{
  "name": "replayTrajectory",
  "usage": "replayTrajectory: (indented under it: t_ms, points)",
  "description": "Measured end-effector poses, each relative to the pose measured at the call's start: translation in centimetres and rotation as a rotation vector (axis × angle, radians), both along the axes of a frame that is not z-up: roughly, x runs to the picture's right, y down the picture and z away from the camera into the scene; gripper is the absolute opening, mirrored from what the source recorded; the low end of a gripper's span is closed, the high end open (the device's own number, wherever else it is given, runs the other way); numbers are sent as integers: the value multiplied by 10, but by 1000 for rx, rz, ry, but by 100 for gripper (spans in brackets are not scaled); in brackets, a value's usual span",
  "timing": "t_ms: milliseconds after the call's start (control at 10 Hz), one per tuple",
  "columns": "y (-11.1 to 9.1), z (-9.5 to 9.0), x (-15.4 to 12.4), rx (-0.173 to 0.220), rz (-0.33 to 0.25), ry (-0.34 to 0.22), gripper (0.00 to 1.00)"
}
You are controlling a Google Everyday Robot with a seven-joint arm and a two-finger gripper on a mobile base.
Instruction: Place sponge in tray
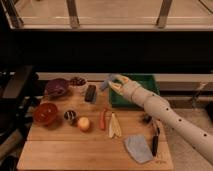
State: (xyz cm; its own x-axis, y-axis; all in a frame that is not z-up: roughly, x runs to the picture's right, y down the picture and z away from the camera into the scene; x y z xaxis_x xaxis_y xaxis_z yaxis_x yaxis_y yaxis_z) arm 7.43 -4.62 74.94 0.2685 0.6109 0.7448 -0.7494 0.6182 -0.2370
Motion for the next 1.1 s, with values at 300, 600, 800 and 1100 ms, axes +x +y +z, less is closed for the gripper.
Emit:
replayTrajectory:
  t_ms: [300, 600, 800, 1100]
  points:
    - [-2, 16, 34, -28, 69, 34, 12]
    - [-8, 31, 56, -59, 134, 61, 43]
    - [-14, 42, 69, -80, 162, 95, 60]
    - [-26, 56, 83, -105, 201, 133, 67]
